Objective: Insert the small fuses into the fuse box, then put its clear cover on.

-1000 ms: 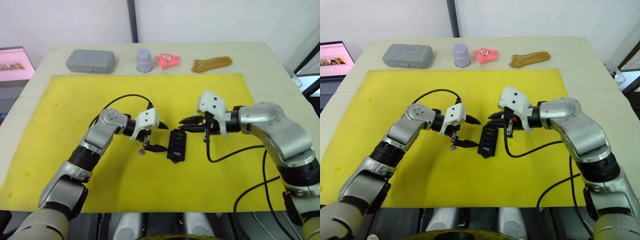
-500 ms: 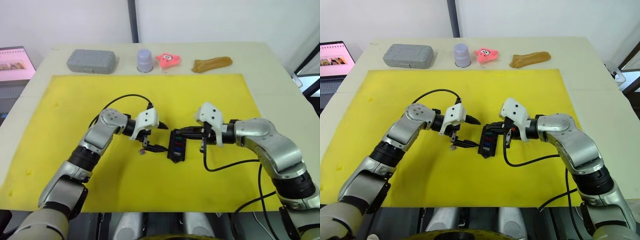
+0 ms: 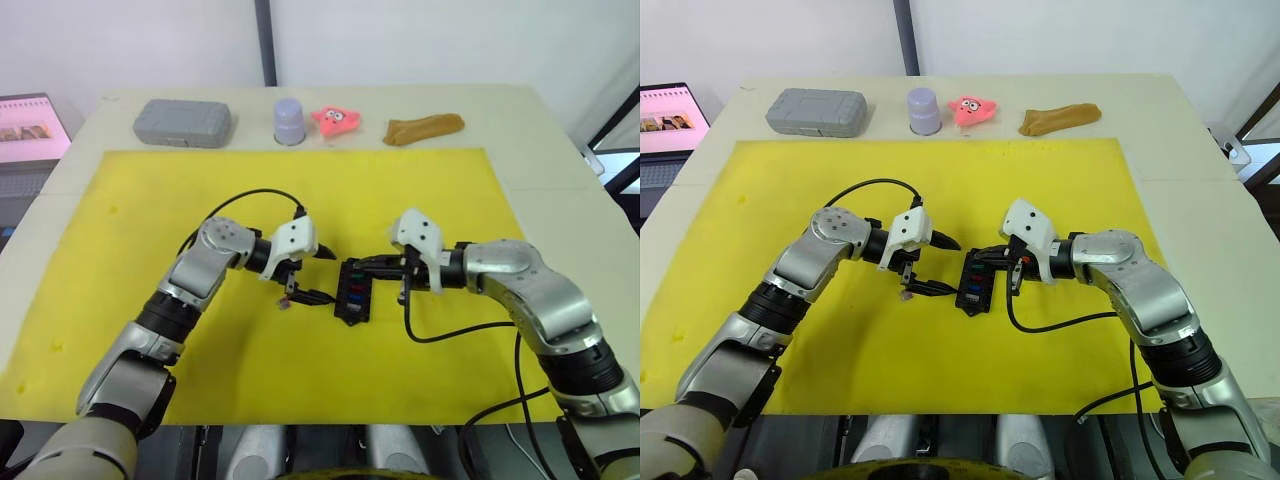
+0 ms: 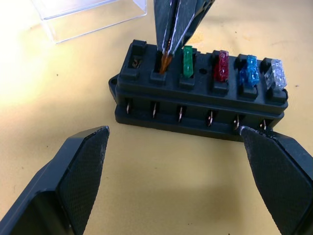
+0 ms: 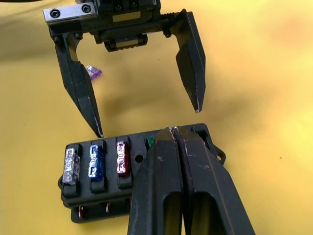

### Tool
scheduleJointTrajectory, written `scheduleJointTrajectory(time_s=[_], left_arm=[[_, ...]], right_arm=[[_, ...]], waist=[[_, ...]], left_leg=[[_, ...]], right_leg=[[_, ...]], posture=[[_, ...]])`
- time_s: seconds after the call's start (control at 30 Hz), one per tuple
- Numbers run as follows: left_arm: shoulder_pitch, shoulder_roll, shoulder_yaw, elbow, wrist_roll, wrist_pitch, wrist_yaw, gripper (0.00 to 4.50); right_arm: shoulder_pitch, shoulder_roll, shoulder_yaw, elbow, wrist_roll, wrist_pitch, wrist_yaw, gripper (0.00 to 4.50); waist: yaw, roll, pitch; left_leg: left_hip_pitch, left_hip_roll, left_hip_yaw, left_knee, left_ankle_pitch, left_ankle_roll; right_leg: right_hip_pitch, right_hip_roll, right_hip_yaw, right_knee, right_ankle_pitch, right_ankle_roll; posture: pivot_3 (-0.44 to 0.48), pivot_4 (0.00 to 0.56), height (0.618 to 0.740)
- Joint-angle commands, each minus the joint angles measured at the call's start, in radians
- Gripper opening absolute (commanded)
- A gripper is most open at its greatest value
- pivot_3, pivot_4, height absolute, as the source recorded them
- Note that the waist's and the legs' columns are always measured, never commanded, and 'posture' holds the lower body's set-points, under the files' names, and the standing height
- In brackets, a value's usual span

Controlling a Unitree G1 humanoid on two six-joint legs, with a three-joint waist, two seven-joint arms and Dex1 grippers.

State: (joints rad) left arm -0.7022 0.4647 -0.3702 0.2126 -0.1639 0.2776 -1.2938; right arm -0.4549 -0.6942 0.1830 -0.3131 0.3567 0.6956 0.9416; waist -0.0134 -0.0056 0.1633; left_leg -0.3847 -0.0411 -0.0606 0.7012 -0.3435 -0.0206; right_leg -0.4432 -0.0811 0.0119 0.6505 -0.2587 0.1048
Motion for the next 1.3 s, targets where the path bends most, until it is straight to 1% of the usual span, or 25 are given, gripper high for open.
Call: scheduleJointTrajectory(time_s=[0.03, 0.23, 0.37, 0.63, 0.8, 0.93, 1.1, 1.17, 1.3], left_arm=[[-0.011, 0.004, 0.019, -0.040, -0.008, -0.001, -0.004, 4.50], [-0.001, 0.008, 0.017, -0.061, -0.011, 0.009, -0.005, 4.50], [0.008, 0.011, 0.016, -0.079, -0.014, 0.018, -0.009, 4.50], [0.019, 0.008, 0.013, -0.097, -0.013, 0.025, -0.014, 4.50], [0.019, 0.009, 0.011, -0.097, -0.011, 0.023, -0.017, 4.50], [0.019, 0.011, 0.011, -0.094, -0.009, 0.020, -0.019, 4.50], [0.015, 0.015, 0.015, -0.081, -0.007, 0.010, -0.023, 4.50], [0.013, 0.017, 0.017, -0.078, -0.008, 0.007, -0.026, 4.50], [0.010, 0.024, 0.027, -0.080, -0.015, 0.012, -0.031, 4.50]], right_arm=[[-0.012, 0.001, 0.034, 0.033, -0.027, -0.020, 0.011, 0.04], [-0.028, -0.028, 0.097, 0.081, -0.079, -0.033, 0.041, 0.04], [-0.040, -0.043, 0.120, 0.090, -0.099, -0.015, 0.053, 0.04], [-0.086, -0.061, 0.171, 0.113, -0.132, 0.057, 0.049, 0.04], [-0.080, -0.077, 0.208, 0.121, -0.164, 0.080, 0.051, 0.04], [-0.086, -0.076, 0.195, 0.103, -0.146, 0.087, 0.055, 0.04], [-0.116, -0.049, 0.131, 0.082, -0.101, 0.096, 0.045, 0.04], [-0.130, -0.036, 0.094, 0.063, -0.069, 0.115, 0.044, 0.04], [-0.169, -0.014, -0.018, 0.005, 0.042, 0.182, 0.044, 0.04]], waist=[[0.000, 0.000, 0.000], [0.000, 0.000, 0.000], [0.002, 0.000, 0.000], [0.003, 0.000, 0.000], [0.004, -0.001, -0.001], [0.005, -0.001, -0.002], [0.005, -0.001, -0.002], [0.005, -0.001, -0.002], [0.003, -0.001, -0.002]], left_leg=[[0.000, 0.000, 0.000, 0.000, 0.000, 0.000], [0.002, 0.000, 0.000, 0.000, 0.000, 0.000], [0.011, 0.000, 0.000, -0.002, 0.000, 0.000], [0.012, 0.000, 0.000, -0.002, 0.000, 0.000], [0.012, 0.000, 0.000, -0.002, 0.000, 0.000], [0.012, 0.000, -0.001, -0.002, 0.000, 0.000], [0.012, 0.000, -0.001, -0.002, 0.000, 0.001], [0.012, 0.000, -0.001, -0.002, 0.000, 0.001], [0.011, 0.000, -0.001, -0.002, 0.000, 0.001]], right_leg=[[0.000, 0.000, 0.000, 0.000, 0.000, 0.000], [0.002, 0.000, 0.000, 0.000, 0.000, 0.000], [0.011, 0.000, 0.000, -0.001, 0.000, 0.000], [0.012, 0.000, 0.000, -0.002, 0.000, 0.000], [0.013, 0.000, 0.000, -0.002, 0.000, 0.000], [0.013, 0.000, 0.000, -0.002, 0.000, 0.000], [0.013, 0.000, 0.000, -0.002, 0.000, 0.000], [0.013, 0.000, 0.000, -0.002, 0.000, 0.000], [0.012, 0.000, 0.000, -0.002, 0.000, 0.000]], posture=[[0.000, 0.150, 0.740], [0.000, 0.150, 0.740], [0.000, 0.150, 0.740], [0.000, 0.150, 0.740], [0.000, 0.150, 0.740], [0.000, 0.150, 0.740], [0.000, 0.150, 0.740], [0.000, 0.150, 0.740], [0.000, 0.150, 0.740]])
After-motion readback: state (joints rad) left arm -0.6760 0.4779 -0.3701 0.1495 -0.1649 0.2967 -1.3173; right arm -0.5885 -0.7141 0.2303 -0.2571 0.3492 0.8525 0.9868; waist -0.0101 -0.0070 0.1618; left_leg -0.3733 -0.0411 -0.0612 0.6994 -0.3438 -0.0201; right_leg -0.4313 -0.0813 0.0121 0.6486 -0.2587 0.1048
